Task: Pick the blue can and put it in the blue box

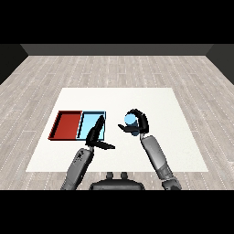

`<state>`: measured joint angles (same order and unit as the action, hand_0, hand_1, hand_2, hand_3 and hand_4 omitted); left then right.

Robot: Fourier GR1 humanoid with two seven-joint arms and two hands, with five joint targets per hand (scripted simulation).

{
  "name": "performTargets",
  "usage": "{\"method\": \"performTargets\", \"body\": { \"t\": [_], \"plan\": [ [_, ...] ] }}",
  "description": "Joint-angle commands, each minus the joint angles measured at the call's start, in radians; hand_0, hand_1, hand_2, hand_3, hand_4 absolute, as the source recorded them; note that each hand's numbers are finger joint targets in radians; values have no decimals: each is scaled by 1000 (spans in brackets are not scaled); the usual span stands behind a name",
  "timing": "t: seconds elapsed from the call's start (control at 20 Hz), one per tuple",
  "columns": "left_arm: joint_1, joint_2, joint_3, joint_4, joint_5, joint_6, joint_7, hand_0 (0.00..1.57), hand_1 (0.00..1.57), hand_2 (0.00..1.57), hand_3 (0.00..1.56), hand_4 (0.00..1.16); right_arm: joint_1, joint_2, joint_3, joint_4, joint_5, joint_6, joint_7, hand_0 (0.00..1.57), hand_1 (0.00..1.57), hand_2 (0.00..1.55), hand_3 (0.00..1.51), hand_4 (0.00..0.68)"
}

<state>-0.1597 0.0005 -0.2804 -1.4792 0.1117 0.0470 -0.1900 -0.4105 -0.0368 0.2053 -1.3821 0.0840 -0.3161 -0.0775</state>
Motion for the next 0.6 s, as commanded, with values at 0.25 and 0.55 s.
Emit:
{"method": "performTargets", "body": {
  "t": [0.25,0.55],
  "plan": [
    [-47,0,-55,91,12,69,-17,0,0,0,0,0,-12,25,-23,-78,47,64,83,1489,1489,1468,1401,615],
    [-119,0,-2,243,68,25,-92,0,0,0,0,0,3,36,40,-135,75,27,108,1493,1493,1469,1401,610]
  ]
}}
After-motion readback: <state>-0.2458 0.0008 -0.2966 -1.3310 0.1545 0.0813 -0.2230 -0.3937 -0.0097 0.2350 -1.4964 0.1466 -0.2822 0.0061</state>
